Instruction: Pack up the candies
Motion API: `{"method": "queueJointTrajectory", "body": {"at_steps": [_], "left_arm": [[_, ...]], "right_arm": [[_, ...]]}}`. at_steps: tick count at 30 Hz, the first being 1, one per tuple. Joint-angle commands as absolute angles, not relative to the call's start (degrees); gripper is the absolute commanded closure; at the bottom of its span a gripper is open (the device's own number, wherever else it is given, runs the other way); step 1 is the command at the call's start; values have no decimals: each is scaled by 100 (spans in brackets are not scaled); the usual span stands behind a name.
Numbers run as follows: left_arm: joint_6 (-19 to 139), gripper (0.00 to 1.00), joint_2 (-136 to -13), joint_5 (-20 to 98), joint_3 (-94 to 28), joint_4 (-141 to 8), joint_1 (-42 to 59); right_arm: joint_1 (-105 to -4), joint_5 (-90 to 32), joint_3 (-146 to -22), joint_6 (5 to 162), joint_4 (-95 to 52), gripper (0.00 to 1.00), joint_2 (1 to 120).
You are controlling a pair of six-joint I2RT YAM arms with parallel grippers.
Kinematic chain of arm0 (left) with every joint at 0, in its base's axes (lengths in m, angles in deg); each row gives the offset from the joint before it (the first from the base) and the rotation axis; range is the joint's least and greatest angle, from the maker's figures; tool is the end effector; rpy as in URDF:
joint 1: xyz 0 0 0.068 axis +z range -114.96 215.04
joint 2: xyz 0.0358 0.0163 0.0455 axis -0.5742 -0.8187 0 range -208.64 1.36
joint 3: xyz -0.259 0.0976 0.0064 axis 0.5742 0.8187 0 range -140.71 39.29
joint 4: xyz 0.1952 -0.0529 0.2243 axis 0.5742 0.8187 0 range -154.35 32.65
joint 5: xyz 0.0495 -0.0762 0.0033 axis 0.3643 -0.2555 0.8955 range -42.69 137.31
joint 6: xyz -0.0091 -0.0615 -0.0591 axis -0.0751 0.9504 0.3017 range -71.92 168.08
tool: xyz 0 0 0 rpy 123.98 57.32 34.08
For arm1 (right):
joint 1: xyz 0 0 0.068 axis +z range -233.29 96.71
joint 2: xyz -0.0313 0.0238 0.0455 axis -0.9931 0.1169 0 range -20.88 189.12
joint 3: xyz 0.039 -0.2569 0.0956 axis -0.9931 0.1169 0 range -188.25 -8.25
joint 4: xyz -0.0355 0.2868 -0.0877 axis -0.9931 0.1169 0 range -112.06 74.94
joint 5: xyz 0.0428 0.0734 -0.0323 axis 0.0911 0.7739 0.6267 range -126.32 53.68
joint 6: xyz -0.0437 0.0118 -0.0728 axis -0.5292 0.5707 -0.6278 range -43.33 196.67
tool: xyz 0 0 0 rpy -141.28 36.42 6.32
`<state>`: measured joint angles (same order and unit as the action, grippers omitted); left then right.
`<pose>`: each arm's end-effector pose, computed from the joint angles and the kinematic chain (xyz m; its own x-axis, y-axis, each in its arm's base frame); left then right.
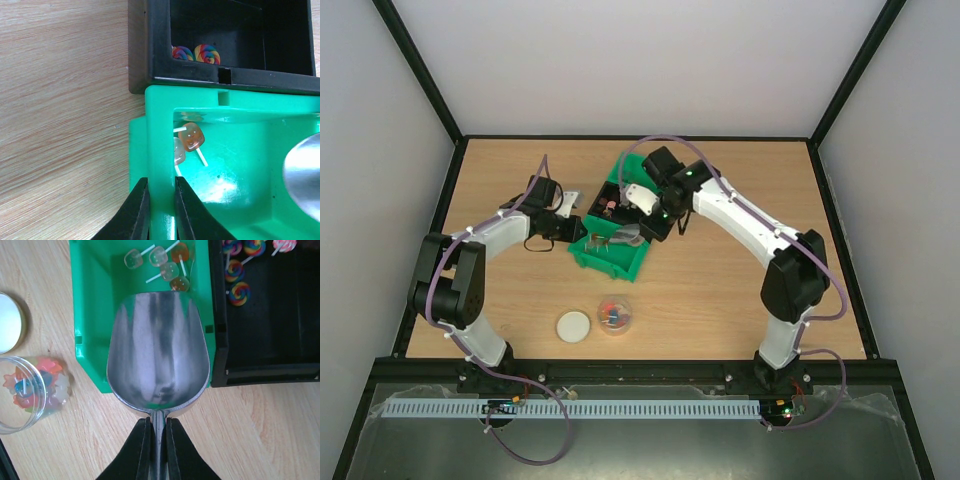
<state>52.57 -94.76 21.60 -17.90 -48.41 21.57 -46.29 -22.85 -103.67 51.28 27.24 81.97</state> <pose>0.3735 -0.1233 0.1296 -0.8284 0.1259 -0.5458 0.3890 0.8304 -0.3989 0.3518 0.2871 0.2740 -0.3087 -0.7545 -0.5791 -0.9072 0.4165 -0.0592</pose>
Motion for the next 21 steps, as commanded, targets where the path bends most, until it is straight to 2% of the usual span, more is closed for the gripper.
{"method": "queueJointTrajectory", "body": {"at_steps": [1, 13, 21], "left_arm": [[5263, 98, -9461, 2134, -1695, -4660, 2180], [5282, 98, -9572, 2147, -1785, -4633, 2169], [5282, 98, -9610, 2182, -1835, -4622, 2109]], "right_arm": [[-4396, -2520, -10473, 5617, 3020, 99, 8470], [-4031, -3295, -10226, 5839, 2679, 99, 8922], [-3879, -3845, -10795, 5842, 3301, 99, 9537]]}}
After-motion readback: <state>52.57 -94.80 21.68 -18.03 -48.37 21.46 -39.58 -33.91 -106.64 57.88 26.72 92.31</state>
